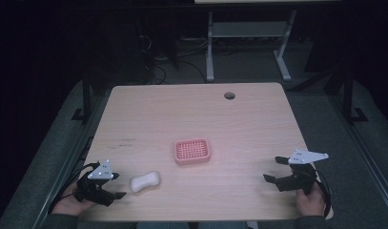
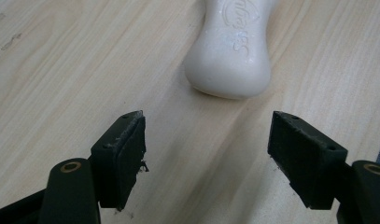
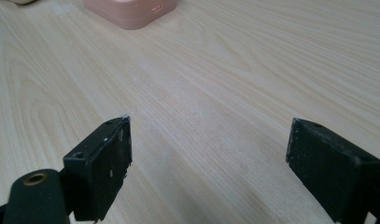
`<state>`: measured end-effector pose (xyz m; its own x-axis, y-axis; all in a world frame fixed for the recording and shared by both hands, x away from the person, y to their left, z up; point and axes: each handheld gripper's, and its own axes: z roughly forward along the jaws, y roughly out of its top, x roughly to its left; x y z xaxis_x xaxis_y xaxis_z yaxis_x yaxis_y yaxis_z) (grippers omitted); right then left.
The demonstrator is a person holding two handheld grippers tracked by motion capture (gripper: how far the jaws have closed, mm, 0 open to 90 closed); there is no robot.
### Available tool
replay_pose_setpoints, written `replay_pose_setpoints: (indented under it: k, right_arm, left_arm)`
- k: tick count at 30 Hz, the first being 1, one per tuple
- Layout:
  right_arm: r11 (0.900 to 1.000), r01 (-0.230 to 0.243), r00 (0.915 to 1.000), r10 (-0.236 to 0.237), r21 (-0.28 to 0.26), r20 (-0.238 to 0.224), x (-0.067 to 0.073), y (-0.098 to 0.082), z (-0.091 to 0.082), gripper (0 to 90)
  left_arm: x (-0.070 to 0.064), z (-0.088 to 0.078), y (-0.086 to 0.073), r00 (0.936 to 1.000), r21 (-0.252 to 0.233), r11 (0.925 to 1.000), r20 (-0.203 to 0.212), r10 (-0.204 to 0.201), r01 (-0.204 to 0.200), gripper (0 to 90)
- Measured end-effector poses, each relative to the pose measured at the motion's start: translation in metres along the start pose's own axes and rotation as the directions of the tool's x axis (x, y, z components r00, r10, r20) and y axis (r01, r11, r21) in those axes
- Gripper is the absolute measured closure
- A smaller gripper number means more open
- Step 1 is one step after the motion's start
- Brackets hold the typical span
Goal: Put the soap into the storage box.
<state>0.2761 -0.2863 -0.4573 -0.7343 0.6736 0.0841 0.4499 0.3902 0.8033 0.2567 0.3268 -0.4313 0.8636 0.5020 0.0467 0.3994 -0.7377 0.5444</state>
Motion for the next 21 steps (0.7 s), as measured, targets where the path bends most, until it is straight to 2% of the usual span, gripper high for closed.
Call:
replay_pose_setpoints:
  k: [8, 21]
  right_arm:
    - [1.000, 0.029, 0.9996, -0.029, -0.002, -0.002, 0.002, 0.000, 0.001, 13.5]
    - [0.999, 0.036, 0.9994, -0.036, -0.010, 0.004, 0.003, 0.000, 0.001, 13.5]
  left_arm:
    - [-0.004, 0.002, 0.006, 0.9998, 0.014, 0.9997, 0.008, 0.020, -0.020, 27.1]
    - [-0.006, 0.008, 0.016, 0.9986, 0.017, 0.9987, 0.024, 0.047, -0.047, 26.3]
